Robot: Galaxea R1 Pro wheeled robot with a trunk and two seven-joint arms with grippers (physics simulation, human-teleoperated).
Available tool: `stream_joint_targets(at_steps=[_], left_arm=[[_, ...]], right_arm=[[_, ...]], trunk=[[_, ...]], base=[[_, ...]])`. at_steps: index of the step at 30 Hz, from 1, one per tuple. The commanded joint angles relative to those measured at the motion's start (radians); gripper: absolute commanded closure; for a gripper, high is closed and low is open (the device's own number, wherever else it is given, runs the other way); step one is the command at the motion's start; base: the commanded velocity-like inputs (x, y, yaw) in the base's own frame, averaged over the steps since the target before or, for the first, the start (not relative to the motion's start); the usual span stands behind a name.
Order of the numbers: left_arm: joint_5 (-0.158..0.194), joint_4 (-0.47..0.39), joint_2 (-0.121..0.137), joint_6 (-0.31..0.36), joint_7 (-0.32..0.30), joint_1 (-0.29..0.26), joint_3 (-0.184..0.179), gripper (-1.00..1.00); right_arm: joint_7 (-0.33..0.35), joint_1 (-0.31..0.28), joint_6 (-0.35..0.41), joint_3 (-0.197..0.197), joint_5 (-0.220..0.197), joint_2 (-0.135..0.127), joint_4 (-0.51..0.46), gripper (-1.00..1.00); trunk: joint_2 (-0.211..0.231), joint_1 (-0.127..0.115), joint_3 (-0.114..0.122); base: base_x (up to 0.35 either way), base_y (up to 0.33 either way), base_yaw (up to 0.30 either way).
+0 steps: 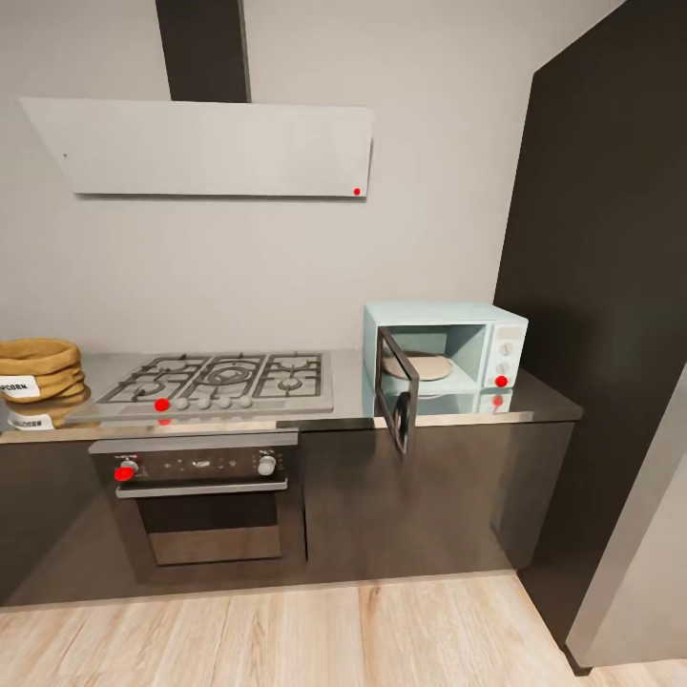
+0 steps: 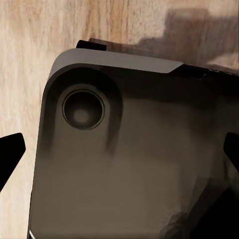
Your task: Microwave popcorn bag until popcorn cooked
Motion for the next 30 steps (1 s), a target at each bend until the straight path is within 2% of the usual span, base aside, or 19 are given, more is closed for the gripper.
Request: stream_joint_targets(at_steps=[1, 3, 6, 14, 16, 18, 21, 22, 24, 27, 30], left_arm=[[0.006, 0.0, 0.0, -0.002, 0.001, 0.0, 0.002, -1.0], [0.006, 0.0, 0.0, -0.002, 0.001, 0.0, 0.002, -1.0], [0.006, 0.0, 0.0, -0.002, 0.001, 0.0, 0.002, -1.0], [0.007, 0.0, 0.0, -0.003, 0.001, 0.0, 0.002, -1.0], [0.012, 0.0, 0.0, -0.002, 0.001, 0.0, 0.003, -1.0], [0.025, 0.0, 0.0, -0.003, 0.001, 0.0, 0.002, -1.0], [0.049, 0.0, 0.0, -0.003, 0.001, 0.0, 0.001, -1.0], [0.052, 0.0, 0.0, -0.003, 0.001, 0.0, 0.001, -1.0], [0.056, 0.0, 0.0, -0.003, 0.001, 0.0, 0.001, -1.0], [0.058, 0.0, 0.0, -0.002, 0.001, 0.0, 0.001, -1.0], [0.058, 0.0, 0.0, -0.002, 0.001, 0.0, 0.001, -1.0]], right_arm=[[0.002, 0.03, -0.022, -0.013, 0.007, 0.013, 0.003, -1.0], [-0.011, 0.053, -0.033, -0.014, 0.007, 0.028, 0.003, -1.0], [-0.044, 0.058, -0.034, -0.014, 0.007, 0.033, 0.003, -1.0], [-0.071, 0.059, -0.04, -0.015, 0.007, 0.034, 0.003, -1.0], [-0.074, 0.059, -0.041, -0.031, -0.027, 0.032, 0.003, -1.0], [-0.08, 0.059, -0.037, -0.058, -0.099, 0.029, 0.003, -1.0], [-0.089, 0.059, -0.034, -0.067, -0.14, 0.031, 0.003, -1.0], [-0.092, 0.059, -0.034, -0.067, -0.143, 0.032, 0.003, -1.0], [-0.1, 0.059, -0.034, -0.067, -0.141, 0.033, 0.003, -1.0], [-0.113, 0.059, -0.034, -0.066, -0.108, 0.036, 0.003, -1.0], [-0.117, 0.059, -0.036, -0.066, -0.048, 0.036, 0.003, -1.0]], trunk=[[-0.001, 0.0, -0.001], [-0.001, 0.0, -0.001], [-0.001, 0.0, -0.001], [-0.001, 0.0, -0.001], [-0.001, 0.0, -0.001], [-0.001, 0.0, -0.001], [-0.001, 0.0, -0.001], [-0.001, 0.0, -0.001], [-0.001, 0.0, -0.001], [-0.001, 0.0, -0.001], [-0.001, 0.0, -0.001]], base=[[0.0, 0.0, 0.0], [0.0, 0.0, 0.0], [0.0, 0.0, 0.0], [0.0, 0.0, 0.0], [0.0, 0.0, 0.0], [0.0, 0.0, 0.0], [0.0, 0.0, 0.032], [0.0, 0.0, 0.16], [0.0, 0.0, 0.22], [0.0, 0.0, 0.267], [0.0, 0.0, 0.277]])
